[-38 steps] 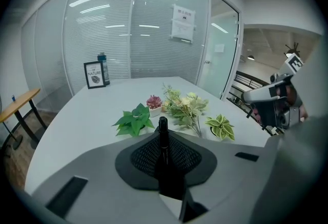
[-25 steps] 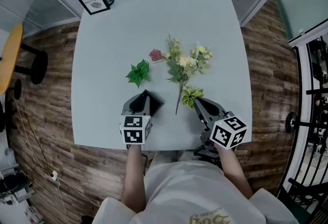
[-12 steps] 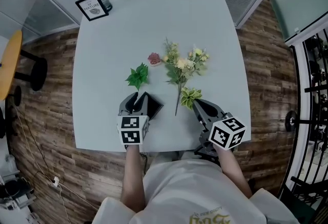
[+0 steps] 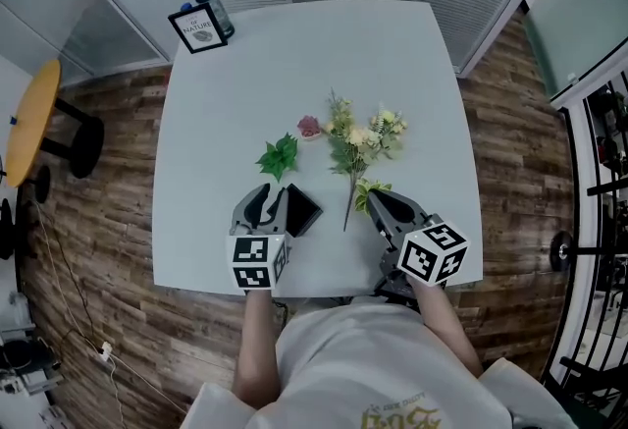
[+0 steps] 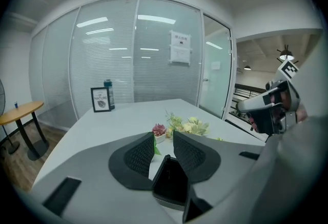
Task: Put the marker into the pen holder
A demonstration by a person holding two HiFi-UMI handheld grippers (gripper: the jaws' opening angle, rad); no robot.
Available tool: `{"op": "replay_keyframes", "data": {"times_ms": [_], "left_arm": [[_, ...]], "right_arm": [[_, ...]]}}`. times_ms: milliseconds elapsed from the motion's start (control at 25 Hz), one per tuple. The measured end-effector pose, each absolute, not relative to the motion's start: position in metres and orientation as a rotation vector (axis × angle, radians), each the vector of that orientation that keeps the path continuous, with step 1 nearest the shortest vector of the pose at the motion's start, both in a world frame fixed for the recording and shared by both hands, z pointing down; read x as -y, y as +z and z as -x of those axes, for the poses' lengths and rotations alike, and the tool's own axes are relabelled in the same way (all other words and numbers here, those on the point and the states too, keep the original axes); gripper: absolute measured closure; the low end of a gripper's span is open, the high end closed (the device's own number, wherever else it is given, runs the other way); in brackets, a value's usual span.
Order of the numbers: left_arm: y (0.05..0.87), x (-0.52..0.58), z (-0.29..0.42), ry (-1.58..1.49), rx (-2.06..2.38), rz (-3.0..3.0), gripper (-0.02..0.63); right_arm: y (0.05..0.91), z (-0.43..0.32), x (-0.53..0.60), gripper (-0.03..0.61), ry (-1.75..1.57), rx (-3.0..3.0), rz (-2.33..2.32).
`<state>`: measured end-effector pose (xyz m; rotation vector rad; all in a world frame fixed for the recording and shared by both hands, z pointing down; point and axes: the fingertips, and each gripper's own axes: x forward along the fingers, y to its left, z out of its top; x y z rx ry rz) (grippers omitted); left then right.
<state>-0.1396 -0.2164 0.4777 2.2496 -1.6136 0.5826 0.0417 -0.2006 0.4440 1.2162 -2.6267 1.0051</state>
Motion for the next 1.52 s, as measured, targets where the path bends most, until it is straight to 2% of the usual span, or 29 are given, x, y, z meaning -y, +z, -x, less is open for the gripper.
{"op": "replay_keyframes", "data": {"times_ms": [80, 160, 360, 1520], "left_arm": [[0.468, 0.214, 0.14, 0.542, 1.631, -2.264, 0.498], [0.46, 0.213, 0.14, 0.496, 1.63, -2.276, 0.55], [0.451, 0.21, 0.142, 0.447, 1.628, -2.283, 0.589], [0.442, 0.206, 0.141, 0.387, 1.565, -2.305, 0.6]], "right_arm": [[0.438, -0.039, 0.202, 0.561, 0.986, 2.644, -1.213], [0.433, -0.037, 0.203, 0.561, 0.965, 2.658, -1.212], [0.428, -0.032, 0.204, 0.561, 0.922, 2.678, -1.212], [0.418, -0.05, 0.21, 0.561, 0.88, 2.677, -1.289]]}}
